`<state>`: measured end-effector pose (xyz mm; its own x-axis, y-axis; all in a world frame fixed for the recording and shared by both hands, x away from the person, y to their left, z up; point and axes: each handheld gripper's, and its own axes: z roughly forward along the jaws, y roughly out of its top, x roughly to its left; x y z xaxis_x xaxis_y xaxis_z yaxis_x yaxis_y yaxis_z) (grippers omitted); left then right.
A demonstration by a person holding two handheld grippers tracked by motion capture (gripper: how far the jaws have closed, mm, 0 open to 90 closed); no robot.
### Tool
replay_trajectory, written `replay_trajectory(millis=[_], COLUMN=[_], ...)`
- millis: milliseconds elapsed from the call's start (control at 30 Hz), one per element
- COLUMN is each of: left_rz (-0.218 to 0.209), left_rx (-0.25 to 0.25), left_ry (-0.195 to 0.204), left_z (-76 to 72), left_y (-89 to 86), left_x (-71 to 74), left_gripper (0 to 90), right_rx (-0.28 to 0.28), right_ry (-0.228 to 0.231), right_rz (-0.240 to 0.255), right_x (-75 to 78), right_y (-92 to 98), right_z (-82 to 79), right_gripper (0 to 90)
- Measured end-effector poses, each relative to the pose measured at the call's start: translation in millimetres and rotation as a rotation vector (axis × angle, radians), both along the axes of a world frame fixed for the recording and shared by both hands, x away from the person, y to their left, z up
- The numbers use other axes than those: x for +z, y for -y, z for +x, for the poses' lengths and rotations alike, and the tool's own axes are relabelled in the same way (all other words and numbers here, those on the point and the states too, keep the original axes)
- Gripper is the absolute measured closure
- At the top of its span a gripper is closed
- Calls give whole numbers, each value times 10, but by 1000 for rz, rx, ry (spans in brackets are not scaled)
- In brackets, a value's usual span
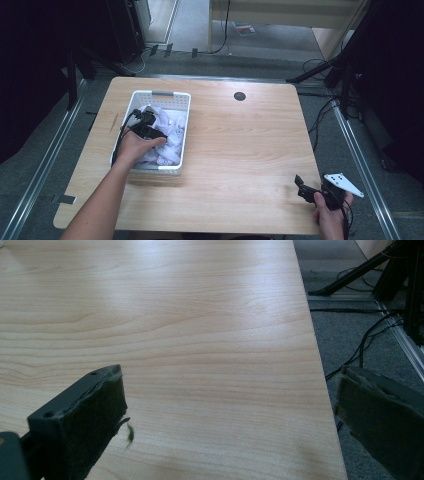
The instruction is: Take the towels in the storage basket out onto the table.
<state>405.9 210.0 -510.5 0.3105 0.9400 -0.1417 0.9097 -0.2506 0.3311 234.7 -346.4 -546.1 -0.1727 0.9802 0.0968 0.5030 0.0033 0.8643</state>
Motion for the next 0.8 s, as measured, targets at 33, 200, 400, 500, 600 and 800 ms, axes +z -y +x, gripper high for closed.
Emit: replay_trajectory(millis=[33,200,400,500,600,800], left_rz=[-17,-74,-61,-84,-100,-146], left_rx=[-11,-27,-40,-36,-47,-32], left_ry=[10,12,37,62,87,142], left_z=[-11,-30,-53,-71,-85,-124], left_y=[-2,-20,-4,-22,-59,-167], left_x=[8,21,77,140,217,455], left_gripper=[294,567,663,673,676,676], right_rx=[-3,-6,-1,-1,-1,-9], right_ry=[0,1,2,2,0,2], right_rz=[-2,-6,-1,2,0,-2], right_x=[0,1,0,-1,0,0], right_y=[-2,-6,2,3,2,2], right_z=[-1,-2,0,1,1,0], right_gripper=[18,27,28,31,35,41])
